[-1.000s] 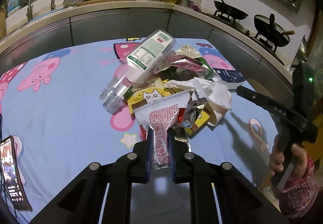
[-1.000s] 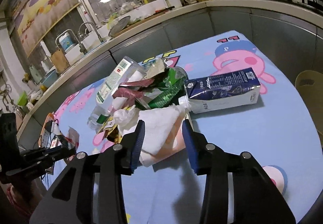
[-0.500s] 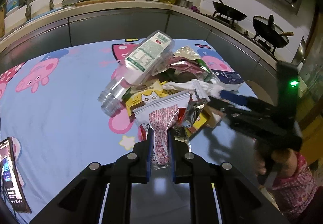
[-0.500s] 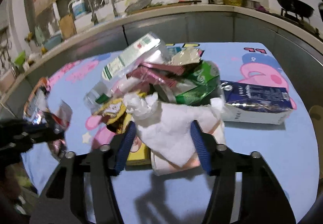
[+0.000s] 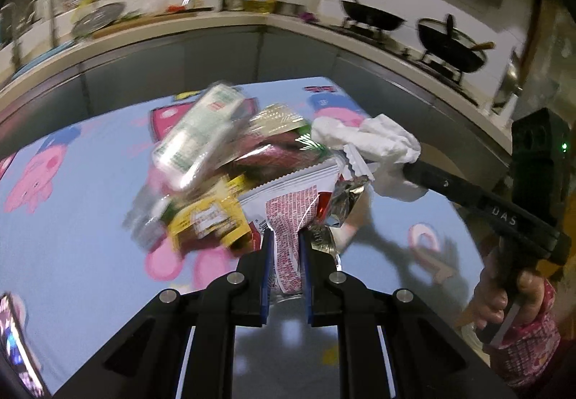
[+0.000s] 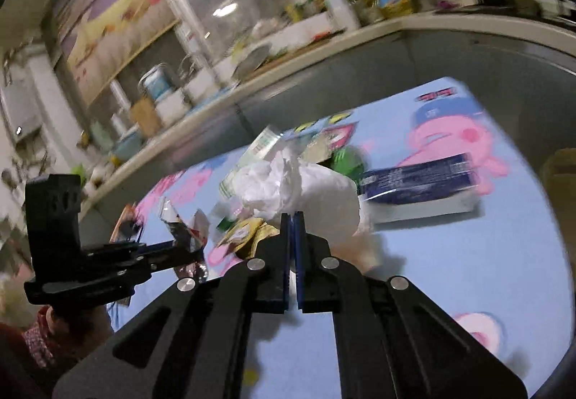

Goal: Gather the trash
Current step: 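Carry both items over the beige bin and open both grippers to drop them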

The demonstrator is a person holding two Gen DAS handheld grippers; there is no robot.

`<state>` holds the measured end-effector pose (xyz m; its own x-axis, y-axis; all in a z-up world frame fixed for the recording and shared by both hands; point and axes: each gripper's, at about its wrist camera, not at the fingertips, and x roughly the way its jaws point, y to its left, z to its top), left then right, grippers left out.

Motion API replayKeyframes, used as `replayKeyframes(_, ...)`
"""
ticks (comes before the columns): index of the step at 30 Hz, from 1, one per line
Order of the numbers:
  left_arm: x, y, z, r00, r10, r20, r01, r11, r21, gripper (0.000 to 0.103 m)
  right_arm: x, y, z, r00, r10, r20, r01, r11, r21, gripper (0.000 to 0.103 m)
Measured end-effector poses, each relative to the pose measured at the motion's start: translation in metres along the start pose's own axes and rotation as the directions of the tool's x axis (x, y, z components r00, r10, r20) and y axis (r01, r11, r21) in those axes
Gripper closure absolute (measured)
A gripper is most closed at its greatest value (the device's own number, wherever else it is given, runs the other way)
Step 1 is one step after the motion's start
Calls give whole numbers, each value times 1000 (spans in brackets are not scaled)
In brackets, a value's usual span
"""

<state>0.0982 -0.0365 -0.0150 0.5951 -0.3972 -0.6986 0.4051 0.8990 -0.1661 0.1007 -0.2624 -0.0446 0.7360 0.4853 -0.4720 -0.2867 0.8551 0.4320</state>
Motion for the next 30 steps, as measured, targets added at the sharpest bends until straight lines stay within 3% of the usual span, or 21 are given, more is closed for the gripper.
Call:
replayKeyframes(4, 21, -42, 25, 998, -65, 7, 64, 994, 87, 89, -41, -48, 2, 991, -107, 86, 97, 990, 104, 101)
replayKeyframes(6, 39, -62, 40, 994, -110, -8, 110, 989, 103, 89, -58, -70, 2, 976, -182, 120, 166, 977, 137, 101)
replayKeyframes(9, 74, -109, 70, 982, -188, -33, 191, 970, 154, 89, -91, -115, 2, 920, -355, 168, 321, 926, 200, 101)
replayKeyframes(12, 111, -165, 95, 964, -257, -69, 266, 942, 203, 89, -112, -159, -1, 873, -457, 170, 402, 872, 279, 101)
replayKeyframes(15, 148, -214, 112, 942, -314, -120, 334, 913, 235, 89, -119, -197, -6, 844, -518, 140, 451, 827, 336, 101)
replayKeyframes(17, 179, -243, 122, 923, -345, -168, 378, 896, 234, 88, -120, -225, -11, 839, -533, 105, 463, 803, 376, 101)
replayKeyframes(20, 216, -264, 127, 904, -360, -230, 405, 893, 194, 87, -114, -251, -15, 844, -532, 63, 466, 786, 406, 100)
replayKeyframes(23, 246, -278, 127, 900, -346, -265, 396, 903, 166, 79, -107, -265, -17, 852, -523, 36, 464, 785, 411, 97)
replayKeyframes(24, 253, -280, 126, 901, -338, -272, 388, 908, 157, 69, -104, -269, -17, 859, -512, 30, 456, 789, 412, 95)
replayKeyframes(25, 260, -282, 125, 901, -327, -284, 378, 914, 147, 51, -103, -272, -16, 860, -509, 24, 455, 788, 414, 85)
replayKeyframes(26, 265, -282, 124, 905, -313, -287, 362, 922, 138, 44, -102, -274, -16, 860, -510, 26, 454, 787, 418, 68)
replayKeyframes(27, 267, -282, 123, 910, -303, -282, 349, 928, 129, 38, -101, -279, -10, 858, -513, 32, 453, 785, 422, 64)
replayKeyframes(30, 265, -277, 123, 910, -307, -278, 345, 933, 97, 37, -107, -274, -8, 853, -518, 61, 446, 786, 427, 62)
